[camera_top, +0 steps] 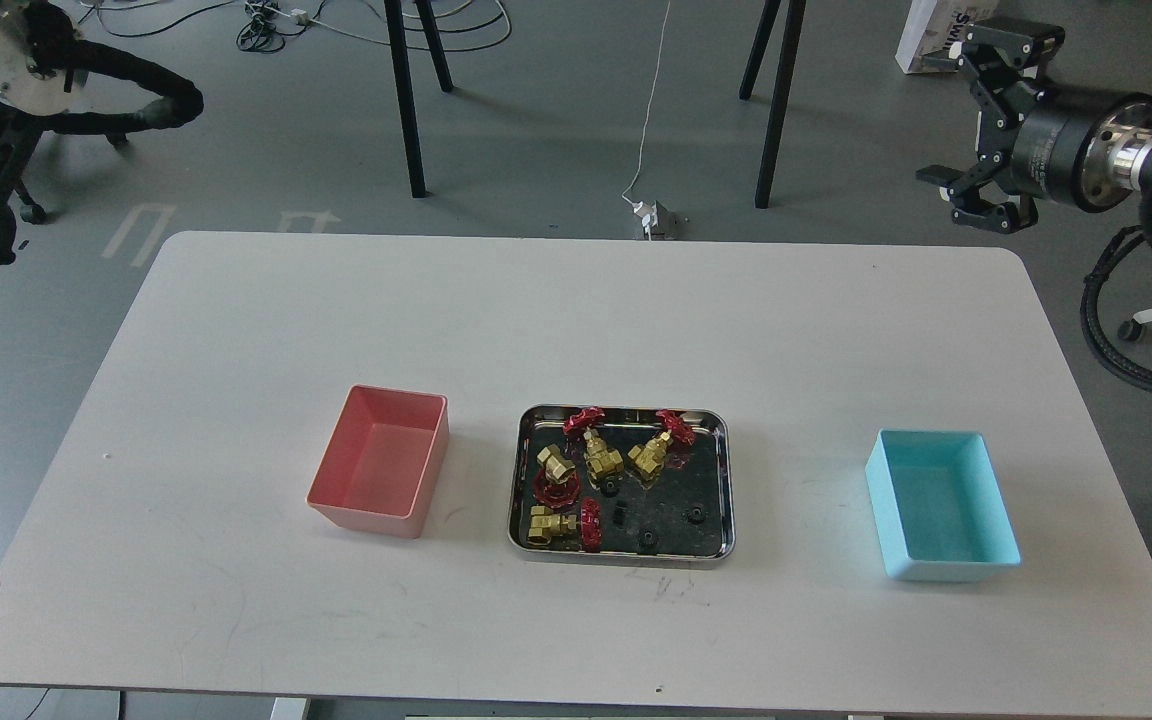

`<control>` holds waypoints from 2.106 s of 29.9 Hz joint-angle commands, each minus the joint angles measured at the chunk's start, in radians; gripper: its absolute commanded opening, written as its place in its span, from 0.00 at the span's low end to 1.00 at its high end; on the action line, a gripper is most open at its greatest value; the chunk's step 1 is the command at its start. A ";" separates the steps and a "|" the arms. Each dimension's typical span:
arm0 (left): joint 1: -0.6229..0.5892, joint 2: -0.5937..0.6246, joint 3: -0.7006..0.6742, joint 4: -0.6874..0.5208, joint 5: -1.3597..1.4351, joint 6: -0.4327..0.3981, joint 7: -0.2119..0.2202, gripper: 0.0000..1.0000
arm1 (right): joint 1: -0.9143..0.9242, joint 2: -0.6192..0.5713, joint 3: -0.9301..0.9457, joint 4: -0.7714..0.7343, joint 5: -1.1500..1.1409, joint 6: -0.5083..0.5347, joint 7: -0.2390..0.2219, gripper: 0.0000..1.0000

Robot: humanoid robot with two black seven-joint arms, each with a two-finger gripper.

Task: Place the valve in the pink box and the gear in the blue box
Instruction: 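Raise the left arm and swing the left gripper over the table, then lower the left gripper onto a brass valve in the tray and grasp it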

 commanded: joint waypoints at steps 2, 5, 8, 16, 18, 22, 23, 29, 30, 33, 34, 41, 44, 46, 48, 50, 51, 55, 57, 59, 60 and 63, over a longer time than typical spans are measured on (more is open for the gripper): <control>0.007 -0.002 -0.006 -0.004 0.008 -0.005 -0.012 1.00 | -0.001 0.008 0.035 -0.006 -0.002 -0.001 0.000 0.99; 0.007 0.001 -0.020 -0.007 0.006 -0.008 -0.048 1.00 | 0.008 0.013 0.040 -0.011 -0.001 0.003 0.000 0.99; 0.008 0.004 -0.056 0.007 0.003 -0.005 -0.098 1.00 | 0.008 0.011 0.040 -0.011 -0.001 0.006 0.000 0.99; 0.039 -0.141 -0.096 0.240 0.006 -0.007 -0.324 1.00 | 0.008 0.011 0.040 -0.011 -0.001 0.010 0.000 0.99; 0.085 -0.146 -0.064 0.194 0.008 -0.010 -0.327 1.00 | 0.011 0.011 0.040 -0.013 -0.001 0.012 0.000 0.99; 0.117 -0.137 0.011 0.032 0.138 0.001 -0.335 1.00 | 0.043 0.011 0.037 -0.016 -0.002 0.010 0.000 0.99; 0.117 -0.134 0.040 0.006 0.203 0.010 -0.333 1.00 | 0.049 0.010 0.037 -0.016 -0.002 0.009 0.000 0.99; 0.125 -0.060 0.296 -0.152 0.713 0.137 -0.333 0.99 | 0.092 0.005 0.034 -0.043 -0.002 0.004 0.000 0.99; 0.129 -0.046 0.334 -0.183 0.789 0.159 -0.333 0.99 | 0.101 0.003 0.034 -0.051 -0.004 0.004 0.000 0.99; 0.135 -0.028 0.433 -0.225 1.065 0.212 -0.321 1.00 | 0.121 0.000 0.035 -0.077 -0.004 0.004 0.000 0.99; 0.142 -0.028 0.456 -0.226 1.136 0.222 -0.315 1.00 | 0.124 0.000 0.037 -0.086 -0.004 0.004 0.000 0.99; 0.224 -0.049 0.578 -0.231 1.512 0.229 -0.227 1.00 | 0.158 0.005 0.037 -0.103 -0.004 0.004 0.000 0.99; 0.260 -0.054 0.612 -0.212 1.673 0.229 -0.206 1.00 | 0.161 0.006 0.035 -0.120 -0.004 0.009 0.000 0.99; 0.298 -0.077 0.614 -0.183 1.700 0.229 -0.190 1.00 | 0.161 0.008 0.035 -0.129 -0.004 0.012 0.002 0.99; 0.321 -0.120 0.615 -0.139 1.700 0.229 -0.178 1.00 | 0.161 0.008 0.035 -0.131 -0.004 0.015 0.002 0.99; 0.329 -0.155 0.622 -0.094 1.700 0.229 -0.180 1.00 | 0.163 0.010 0.035 -0.131 -0.004 0.015 0.002 0.99; 0.341 -0.167 0.622 -0.076 1.700 0.229 -0.183 0.99 | 0.163 0.010 0.035 -0.131 -0.005 0.015 0.002 0.99; 0.402 -0.209 0.622 -0.050 1.700 0.228 -0.183 0.99 | 0.164 0.010 0.035 -0.132 -0.007 0.015 0.002 0.99; 0.439 -0.227 0.622 -0.047 1.700 0.223 -0.183 0.99 | 0.164 0.008 0.034 -0.132 -0.014 0.015 0.002 0.99; 0.476 -0.232 0.619 -0.030 1.700 0.220 -0.184 0.99 | 0.164 0.010 0.034 -0.132 -0.027 0.015 0.002 0.99; 0.487 -0.235 0.617 -0.018 1.700 0.220 -0.184 0.99 | 0.164 0.010 0.034 -0.132 -0.028 0.015 0.002 0.99; 0.507 -0.272 0.615 0.013 1.700 0.222 -0.189 0.99 | 0.164 0.010 0.035 -0.132 -0.030 0.015 0.002 0.99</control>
